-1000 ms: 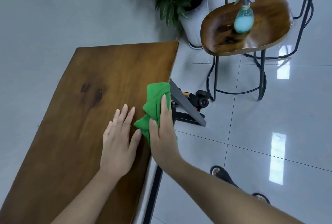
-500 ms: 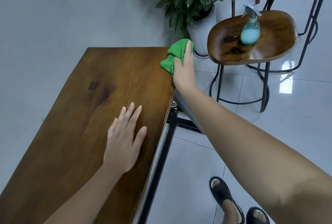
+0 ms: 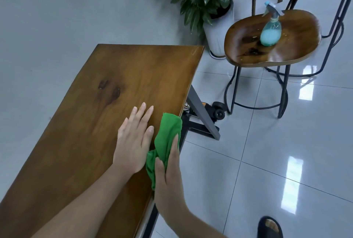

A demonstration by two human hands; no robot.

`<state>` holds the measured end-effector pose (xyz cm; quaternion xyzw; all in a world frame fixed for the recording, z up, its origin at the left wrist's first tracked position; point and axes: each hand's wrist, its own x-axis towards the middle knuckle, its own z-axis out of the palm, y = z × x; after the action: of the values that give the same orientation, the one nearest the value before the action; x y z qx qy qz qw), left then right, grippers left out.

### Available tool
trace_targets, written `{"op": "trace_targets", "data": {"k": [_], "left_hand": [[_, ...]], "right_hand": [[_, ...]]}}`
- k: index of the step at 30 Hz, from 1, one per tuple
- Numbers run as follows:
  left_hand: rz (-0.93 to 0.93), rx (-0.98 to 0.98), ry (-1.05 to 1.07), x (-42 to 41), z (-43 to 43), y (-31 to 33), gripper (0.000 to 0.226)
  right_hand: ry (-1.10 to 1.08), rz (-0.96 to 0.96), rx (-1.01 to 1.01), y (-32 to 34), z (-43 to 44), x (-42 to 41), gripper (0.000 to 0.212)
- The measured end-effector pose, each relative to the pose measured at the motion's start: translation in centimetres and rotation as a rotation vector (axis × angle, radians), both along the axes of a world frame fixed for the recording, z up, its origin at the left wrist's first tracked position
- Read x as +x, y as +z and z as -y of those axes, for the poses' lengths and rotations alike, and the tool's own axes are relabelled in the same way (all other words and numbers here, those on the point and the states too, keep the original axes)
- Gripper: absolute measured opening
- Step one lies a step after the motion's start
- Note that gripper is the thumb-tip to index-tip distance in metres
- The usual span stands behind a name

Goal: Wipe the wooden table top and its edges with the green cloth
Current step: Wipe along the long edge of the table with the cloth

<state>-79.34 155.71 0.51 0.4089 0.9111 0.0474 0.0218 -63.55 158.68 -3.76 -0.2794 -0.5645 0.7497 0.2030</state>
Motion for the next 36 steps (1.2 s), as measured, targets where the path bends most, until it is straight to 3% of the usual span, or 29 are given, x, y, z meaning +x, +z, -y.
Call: {"op": "trace_targets", "data": {"k": [12,16,24,27,36], "left_hand": [[0.007,-0.009,-0.002,-0.2,-0.3,0.0,0.070],[0.017,-0.004,-0.024,-0.6,-0.3,0.1,0.075],[0.026,-0.020,-0.107,-0.4,1.1,0.1,0.082],[0.009,-0.010,-0.168,0.5,4.3,-0.1,0.065],[0.031,-0.021,-0.246,4.2,16.1,-0.3,0.064]], "right_hand": [[-0.142,-0.060,-0.102,1.2,-20.2,-11.4,0.080],[-0.199,-0.060,-0.081,1.7,-21.3,-12.8,0.077],[-0.197,-0.081,0.008,0.4,-9.1,-6.3,0.069],[-0.200,-0.092,0.006,0.0,-2.7,-3.2,0.069],[-0.236,-0.070,0.021,-0.6,20.6,6.6,0.069]]}}
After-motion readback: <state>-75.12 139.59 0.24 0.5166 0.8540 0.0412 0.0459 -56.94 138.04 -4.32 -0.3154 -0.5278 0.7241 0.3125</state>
